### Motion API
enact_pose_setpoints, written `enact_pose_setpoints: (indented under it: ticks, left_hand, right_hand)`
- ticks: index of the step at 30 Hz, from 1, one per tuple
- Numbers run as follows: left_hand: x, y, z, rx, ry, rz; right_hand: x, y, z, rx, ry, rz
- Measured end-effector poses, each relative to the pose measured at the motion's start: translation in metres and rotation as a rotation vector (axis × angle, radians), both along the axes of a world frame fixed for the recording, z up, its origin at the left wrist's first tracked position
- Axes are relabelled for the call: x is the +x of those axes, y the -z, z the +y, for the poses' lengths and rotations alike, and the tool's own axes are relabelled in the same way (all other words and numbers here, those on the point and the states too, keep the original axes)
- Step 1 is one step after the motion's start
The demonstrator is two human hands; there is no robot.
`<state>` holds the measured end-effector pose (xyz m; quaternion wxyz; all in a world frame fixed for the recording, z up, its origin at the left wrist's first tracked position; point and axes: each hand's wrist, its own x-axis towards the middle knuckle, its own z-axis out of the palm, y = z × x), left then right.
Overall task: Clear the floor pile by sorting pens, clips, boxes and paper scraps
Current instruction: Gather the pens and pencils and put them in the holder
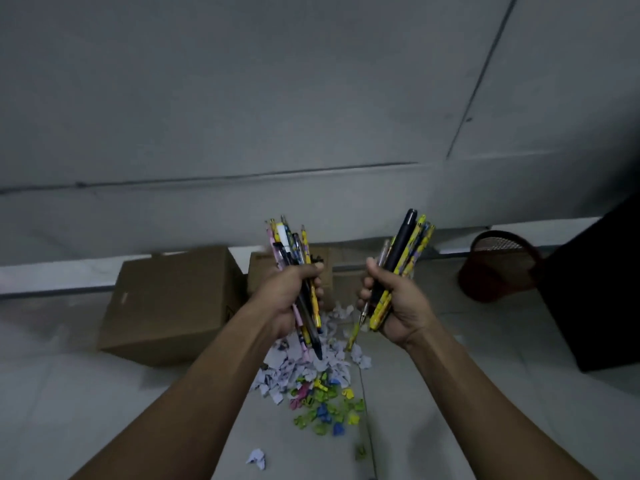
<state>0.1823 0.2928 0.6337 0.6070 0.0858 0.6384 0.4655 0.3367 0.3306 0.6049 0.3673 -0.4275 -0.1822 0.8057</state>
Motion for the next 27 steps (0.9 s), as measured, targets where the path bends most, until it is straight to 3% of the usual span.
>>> enact_pose_setpoints:
  ticks: [10, 19, 27]
  left_hand:
    - [0.115, -0.193, 0.069, 0.060, 0.222, -0.030]
    - [0.250, -0.255, 0.136, 0.061, 0.488, -0.177]
    - [0.352, -0.272, 0.217, 0.070, 0.614, -0.185]
  right_hand:
    - [0.132, -0.201, 0.044, 0.005, 0.209, 0.064]
    - [0.267, -0.279, 0.074, 0.040, 0.377, -0.001]
    - [0.362, -0.295, 0.127, 0.022, 0.588, -0.015]
